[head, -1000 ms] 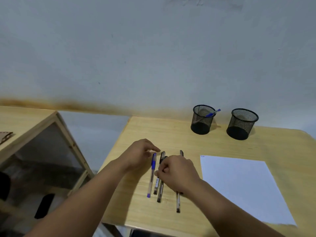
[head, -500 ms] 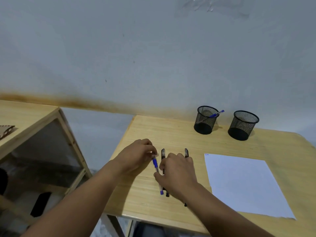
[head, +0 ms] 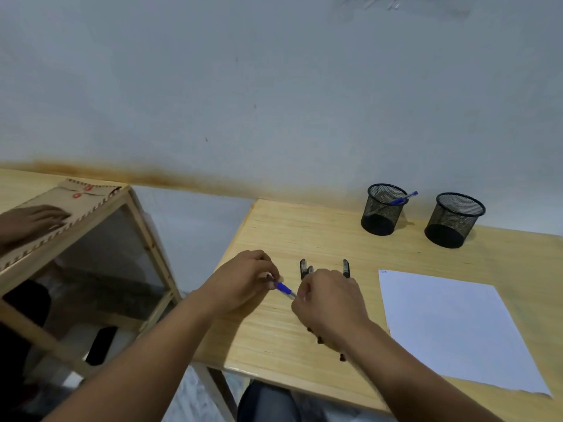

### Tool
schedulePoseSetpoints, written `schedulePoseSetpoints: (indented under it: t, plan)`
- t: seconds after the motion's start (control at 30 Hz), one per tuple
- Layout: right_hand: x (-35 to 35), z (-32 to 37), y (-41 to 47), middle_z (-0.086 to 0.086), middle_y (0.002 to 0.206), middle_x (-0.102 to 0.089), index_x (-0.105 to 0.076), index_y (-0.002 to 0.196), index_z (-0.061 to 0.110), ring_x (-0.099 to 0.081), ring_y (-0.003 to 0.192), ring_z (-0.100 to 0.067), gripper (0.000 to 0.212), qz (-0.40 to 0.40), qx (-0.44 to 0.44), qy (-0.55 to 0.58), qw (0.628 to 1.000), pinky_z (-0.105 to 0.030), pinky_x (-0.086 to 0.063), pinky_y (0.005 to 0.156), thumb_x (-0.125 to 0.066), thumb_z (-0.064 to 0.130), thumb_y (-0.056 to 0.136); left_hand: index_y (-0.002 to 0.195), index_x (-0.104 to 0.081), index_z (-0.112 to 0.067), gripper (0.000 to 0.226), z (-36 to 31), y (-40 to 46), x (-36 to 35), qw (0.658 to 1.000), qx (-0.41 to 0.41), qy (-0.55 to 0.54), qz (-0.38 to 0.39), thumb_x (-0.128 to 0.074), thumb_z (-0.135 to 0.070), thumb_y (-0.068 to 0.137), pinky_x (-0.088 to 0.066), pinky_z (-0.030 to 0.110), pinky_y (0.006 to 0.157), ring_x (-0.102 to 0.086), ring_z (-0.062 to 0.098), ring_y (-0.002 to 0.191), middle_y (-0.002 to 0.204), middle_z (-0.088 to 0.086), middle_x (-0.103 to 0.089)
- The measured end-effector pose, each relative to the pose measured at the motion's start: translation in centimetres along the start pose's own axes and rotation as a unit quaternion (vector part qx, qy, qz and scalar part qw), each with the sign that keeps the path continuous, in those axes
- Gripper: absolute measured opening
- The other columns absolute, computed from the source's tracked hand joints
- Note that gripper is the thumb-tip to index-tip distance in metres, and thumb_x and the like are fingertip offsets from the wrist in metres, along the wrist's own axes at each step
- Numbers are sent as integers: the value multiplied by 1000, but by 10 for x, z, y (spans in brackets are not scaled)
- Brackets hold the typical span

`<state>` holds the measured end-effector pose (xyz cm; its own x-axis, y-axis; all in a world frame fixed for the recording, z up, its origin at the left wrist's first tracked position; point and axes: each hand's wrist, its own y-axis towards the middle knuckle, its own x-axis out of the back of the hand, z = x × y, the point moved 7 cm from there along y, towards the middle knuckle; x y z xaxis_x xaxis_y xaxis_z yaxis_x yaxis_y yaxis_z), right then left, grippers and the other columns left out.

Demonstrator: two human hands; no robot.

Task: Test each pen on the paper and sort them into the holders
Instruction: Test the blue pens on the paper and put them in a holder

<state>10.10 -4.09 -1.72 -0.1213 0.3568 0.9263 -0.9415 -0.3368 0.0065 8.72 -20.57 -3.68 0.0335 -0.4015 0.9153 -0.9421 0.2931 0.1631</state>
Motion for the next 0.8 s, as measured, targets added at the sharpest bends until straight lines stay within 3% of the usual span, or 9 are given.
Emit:
schedulePoseSetpoints:
  t: [0.07,0.13,0.23,0.4,0.53,0.67,0.8]
  plan:
    - [10,-8,-2,8,84,-68,-68,83,28,-61,75,-14,12,11,3,48,999,-27,-45,62,-57,28,77,96,-67,-31,7,-8,-6,11,1000,16,-10,-9,-65,-28,90,-50,33,78,-56,6,90,98,-17,-65]
    - [18,-14,-4,10,89,-67,-62,82,29,-59,73,-11,6,20,26,76,997,-27,-41,55,-59,27,77,95,-68,-32,6,-21,-11,19,999,24,-19,-27,-65,-27,91,-49,31,75,-57,5,86,92,-17,-67]
    - [25,-22,-9,13,86,-66,-60,87,30,-60,70,-9,8,18,62,106,992,-30,-48,59,-60,26,80,94,-67,-34,4,-46,-17,26,998,14,-26,-61,-66,-32,91,-46,28,72,-54,4,83,87,-17,-67]
    - [36,-41,-22,18,77,-61,-59,87,39,-59,70,-2,11,1,104,156,982,-21,-42,60,-61,28,91,96,-70,-33,8,-87,-13,18,995,-19,-44,-86,-70,-31,88,-46,24,70,-53,2,78,85,-17,-67]
    - [51,-69,-32,17,85,-68,-69,94,34,-61,70,-2,6,-38,92,193,976,-19,-45,63,-63,35,92,93,-74,-32,8,-116,5,9,988,-13,-111,-104,-73,-27,86,-47,24,68,-57,3,77,79,-19,-67]
    - [64,-106,-40,21,82,-70,-73,87,36,-65,75,-4,11,-65,44,229,970,-31,-55,71,-67,45,86,93,-76,-30,8,-148,26,-8,985,-29,-150,-80,-72,-26,87,-48,27,69,-59,6,79,80,-14,-70]
    - [66,-138,-47,25,80,-69,-72,82,41,-59,65,-1,13,-89,-11,222,971,-33,-55,62,-67,53,83,94,-75,-31,9,-161,44,-28,982,-21,-181,-53,-71,-26,87,-48,28,72,-59,7,81,80,-10,-70]
